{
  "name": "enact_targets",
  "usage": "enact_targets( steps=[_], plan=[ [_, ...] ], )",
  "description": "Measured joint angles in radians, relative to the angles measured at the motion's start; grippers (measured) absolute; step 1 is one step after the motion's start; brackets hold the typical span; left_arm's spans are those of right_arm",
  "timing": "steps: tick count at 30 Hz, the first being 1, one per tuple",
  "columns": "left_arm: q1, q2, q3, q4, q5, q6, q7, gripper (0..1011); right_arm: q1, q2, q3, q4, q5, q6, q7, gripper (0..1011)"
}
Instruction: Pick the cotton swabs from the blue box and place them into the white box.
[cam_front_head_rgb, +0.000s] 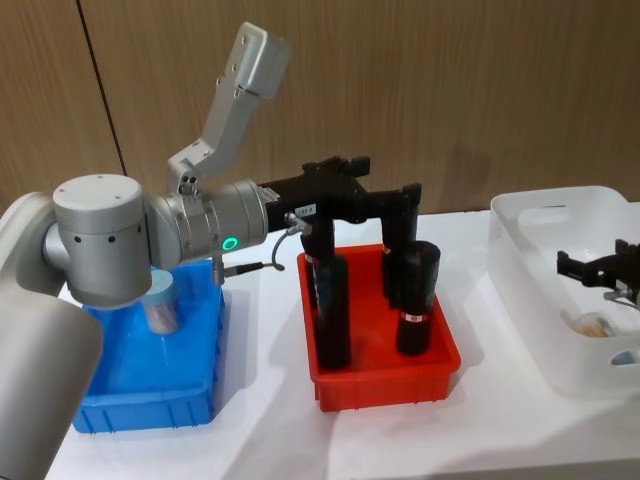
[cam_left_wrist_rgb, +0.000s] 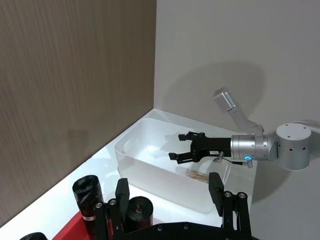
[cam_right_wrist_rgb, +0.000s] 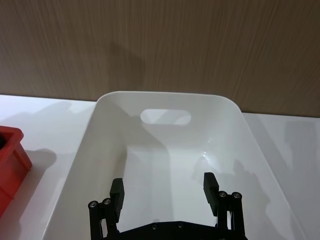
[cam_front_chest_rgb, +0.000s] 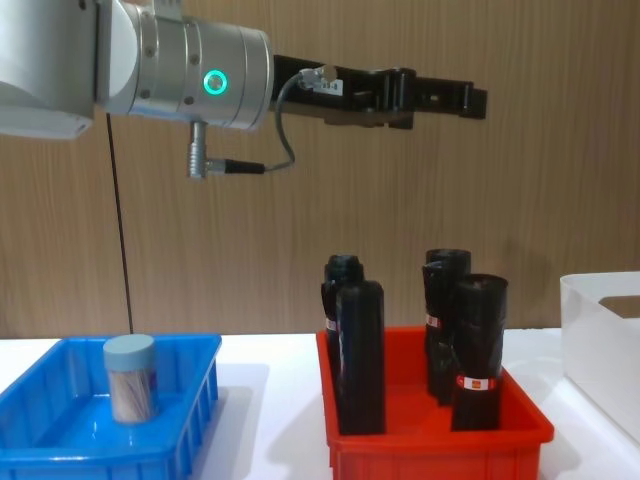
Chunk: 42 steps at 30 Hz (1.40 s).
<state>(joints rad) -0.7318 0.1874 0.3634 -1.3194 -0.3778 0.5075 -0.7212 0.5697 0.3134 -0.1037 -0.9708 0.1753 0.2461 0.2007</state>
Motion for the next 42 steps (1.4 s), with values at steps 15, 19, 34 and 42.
enact_targets(
  steps=[15,19,34,42],
  plan=[
    [0.000,0.000,0.000,0.000,0.000,0.000,0.000,1003,-0.083,0.016,0.022,-0.157,0.026,-0.085,-0.036,1001],
    [0.000,0.000,0.000,0.000,0.000,0.000,0.000,1003,-0.116,0.022,0.030,-0.213,0.035,-0.109,-0.055,1001],
    [0.006,0.002,0.000,-0.002,0.001,-0.004,0.006,1003,-0.216,0.034,0.047,-0.366,0.058,-0.161,-0.103,1001],
    [0.050,0.020,0.009,-0.030,0.017,-0.049,0.070,1003,-0.261,0.033,0.025,-0.418,0.065,-0.167,-0.106,1002]
  ],
)
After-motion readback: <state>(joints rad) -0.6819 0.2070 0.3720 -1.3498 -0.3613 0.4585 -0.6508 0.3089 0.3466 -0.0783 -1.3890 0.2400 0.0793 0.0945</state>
